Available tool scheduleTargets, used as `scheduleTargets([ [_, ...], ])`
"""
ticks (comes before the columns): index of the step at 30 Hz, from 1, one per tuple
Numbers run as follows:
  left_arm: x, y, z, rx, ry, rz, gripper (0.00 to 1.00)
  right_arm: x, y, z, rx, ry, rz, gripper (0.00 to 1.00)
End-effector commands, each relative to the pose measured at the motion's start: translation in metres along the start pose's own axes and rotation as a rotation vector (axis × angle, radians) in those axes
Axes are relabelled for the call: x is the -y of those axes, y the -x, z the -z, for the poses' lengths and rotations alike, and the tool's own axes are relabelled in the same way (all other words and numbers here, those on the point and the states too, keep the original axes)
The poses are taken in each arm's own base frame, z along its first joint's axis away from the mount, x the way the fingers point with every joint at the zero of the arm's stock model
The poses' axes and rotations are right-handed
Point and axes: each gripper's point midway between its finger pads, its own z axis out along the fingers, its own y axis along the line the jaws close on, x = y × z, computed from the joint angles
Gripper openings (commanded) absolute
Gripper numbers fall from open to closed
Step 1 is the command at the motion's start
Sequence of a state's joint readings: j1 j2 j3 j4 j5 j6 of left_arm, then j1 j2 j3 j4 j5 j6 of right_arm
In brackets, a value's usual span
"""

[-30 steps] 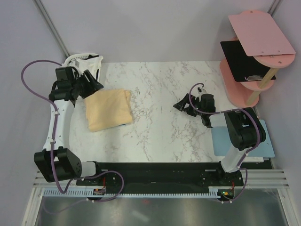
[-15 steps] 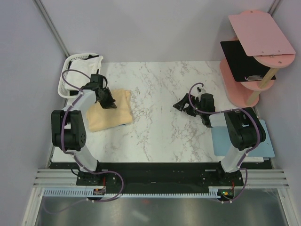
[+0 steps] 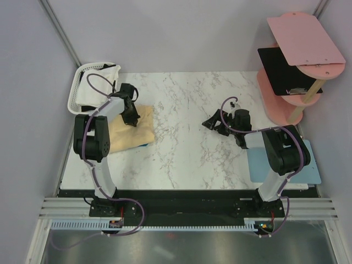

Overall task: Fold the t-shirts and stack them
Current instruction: Neatly place the folded tshirt to the corner

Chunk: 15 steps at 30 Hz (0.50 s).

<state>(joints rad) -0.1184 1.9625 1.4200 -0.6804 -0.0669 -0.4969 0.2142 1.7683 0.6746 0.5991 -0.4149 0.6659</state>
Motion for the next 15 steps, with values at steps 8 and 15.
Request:
scheduleTargets([
  [8,-0.014,-0.095,0.001,-0.165,0.106,-0.001,0.02,0.023,-0.043,0.007,-0.140,-0.089,-0.039,0.98],
  [15,-0.037,-0.155,0.027,-0.189,0.088,0.048,0.02,0.024,-0.044,0.008,-0.137,-0.090,-0.048,0.98],
])
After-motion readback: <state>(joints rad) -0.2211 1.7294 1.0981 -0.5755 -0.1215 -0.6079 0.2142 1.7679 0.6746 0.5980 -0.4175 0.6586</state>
